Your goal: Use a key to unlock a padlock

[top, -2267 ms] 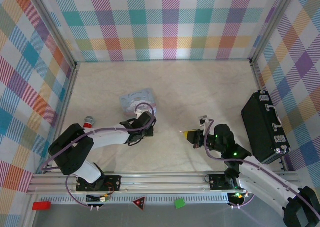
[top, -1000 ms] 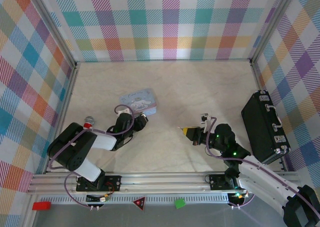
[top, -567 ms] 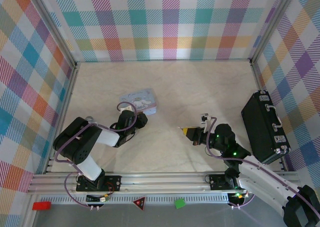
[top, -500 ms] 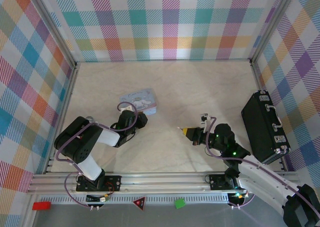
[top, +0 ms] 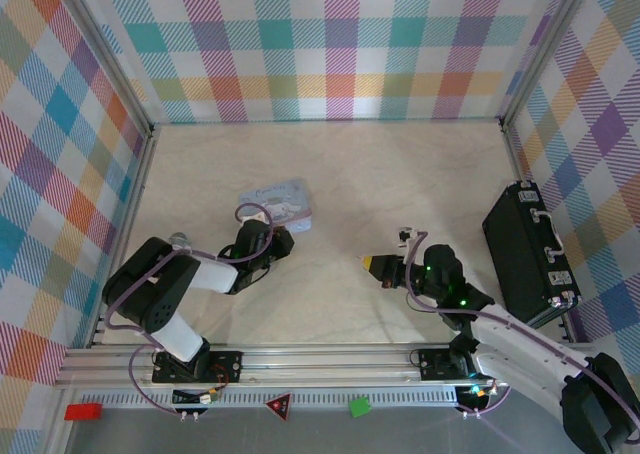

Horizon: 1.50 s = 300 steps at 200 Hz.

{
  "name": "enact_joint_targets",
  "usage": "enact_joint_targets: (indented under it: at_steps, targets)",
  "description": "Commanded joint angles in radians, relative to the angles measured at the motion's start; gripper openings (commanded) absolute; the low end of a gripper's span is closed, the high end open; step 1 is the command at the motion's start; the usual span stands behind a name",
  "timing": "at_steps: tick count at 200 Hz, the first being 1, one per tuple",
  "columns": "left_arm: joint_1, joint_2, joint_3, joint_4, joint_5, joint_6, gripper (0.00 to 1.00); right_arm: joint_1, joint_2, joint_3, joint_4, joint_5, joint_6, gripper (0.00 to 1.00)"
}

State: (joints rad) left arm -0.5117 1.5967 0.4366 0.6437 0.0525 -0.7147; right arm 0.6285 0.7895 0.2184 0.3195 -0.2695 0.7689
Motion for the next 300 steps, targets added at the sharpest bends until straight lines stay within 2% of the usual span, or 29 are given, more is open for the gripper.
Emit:
enact_joint_targets:
  at_steps: [1,18,42,102,146,173,240,300]
  targets:
    - [-0.002,-0.063,0.018,-0.144,0.044,-0.010,0.13,0.000,0.046,0.025,0.044,0.019,0.084,0.00]
    - [-0.005,-0.090,0.031,-0.185,0.073,-0.033,0.12,0.000,0.093,0.026,0.069,0.019,0.142,0.00]
    - [-0.018,-0.097,0.023,-0.149,0.111,-0.098,0.12,0.000,0.157,0.029,0.098,0.019,0.214,0.00]
    - [-0.068,-0.094,0.043,-0.119,0.148,-0.247,0.11,0.045,0.334,0.012,0.303,0.035,0.384,0.00]
    - [-0.096,-0.072,0.041,-0.054,0.154,-0.348,0.10,0.090,0.528,0.013,0.571,0.028,0.463,0.00]
    - [-0.109,-0.047,0.037,0.003,0.153,-0.386,0.09,0.113,0.655,0.025,0.715,0.017,0.502,0.00]
    - [-0.144,-0.014,0.055,0.056,0.150,-0.443,0.08,0.151,0.764,0.055,0.781,0.072,0.543,0.00]
    - [-0.148,-0.001,0.052,0.101,0.159,-0.488,0.07,0.152,0.979,0.059,1.071,0.077,0.641,0.00]
